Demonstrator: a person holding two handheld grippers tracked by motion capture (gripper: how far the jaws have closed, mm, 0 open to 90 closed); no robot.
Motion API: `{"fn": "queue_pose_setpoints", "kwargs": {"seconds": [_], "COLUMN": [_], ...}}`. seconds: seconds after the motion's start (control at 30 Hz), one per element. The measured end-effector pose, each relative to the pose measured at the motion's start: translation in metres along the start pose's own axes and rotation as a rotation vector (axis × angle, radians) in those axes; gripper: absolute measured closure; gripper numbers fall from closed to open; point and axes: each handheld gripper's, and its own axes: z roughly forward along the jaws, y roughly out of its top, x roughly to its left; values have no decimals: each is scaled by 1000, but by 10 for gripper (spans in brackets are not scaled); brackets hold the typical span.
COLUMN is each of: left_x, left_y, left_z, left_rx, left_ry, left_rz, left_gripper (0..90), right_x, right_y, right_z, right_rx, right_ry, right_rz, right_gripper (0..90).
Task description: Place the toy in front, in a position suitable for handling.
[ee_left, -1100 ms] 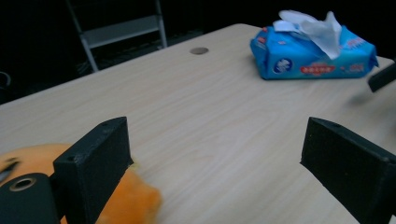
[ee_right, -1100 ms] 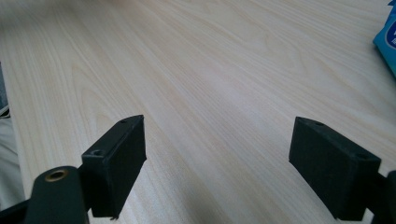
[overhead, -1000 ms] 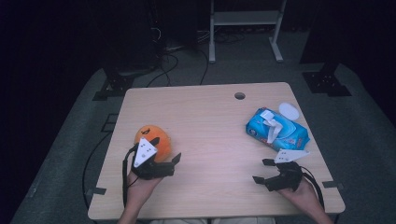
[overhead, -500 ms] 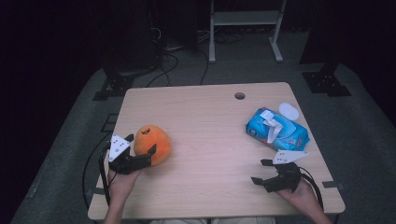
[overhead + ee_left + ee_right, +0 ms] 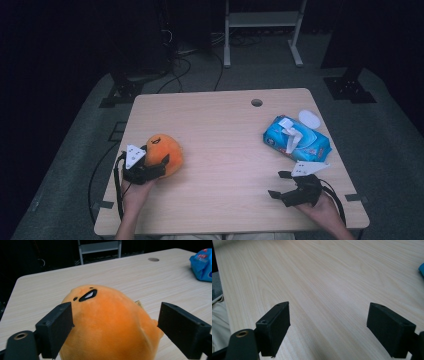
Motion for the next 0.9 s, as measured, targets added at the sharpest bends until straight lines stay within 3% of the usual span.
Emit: {"fn": "queue_pose_setpoints", "kwargs": {"seconds": [0.13, 0.3, 0.37, 0.43, 0.47, 0.57, 0.9], "left_x": [3, 3, 4, 5, 6, 4, 4], "left_y": [-5, -6, -7, -7, -6, -3, -6], "left_z": [9, 14, 15, 17, 17, 17, 13], "left_rx": [44, 81, 90, 108, 121, 142, 106], "left_ry": [14, 25, 29, 28, 25, 29, 42], "left_rz": [-23, -14, -22, -25, -26, -4, 45], "left_gripper": [152, 204, 248, 364, 364, 451, 611], "right_x": [0, 1, 1, 1, 1, 0, 0], "right_y": [1, 3, 3, 3, 3, 4, 4], "right_z": [2, 3, 3, 2, 2, 2, 1], "right_rx": [2, 1, -1, -5, -6, -10, -21], "right_ry": [5, 8, 9, 12, 13, 17, 23], "right_rz": [0, -4, -4, -1, 0, -2, 2], "right_gripper": [177, 177, 177, 177, 177, 177, 178]}}
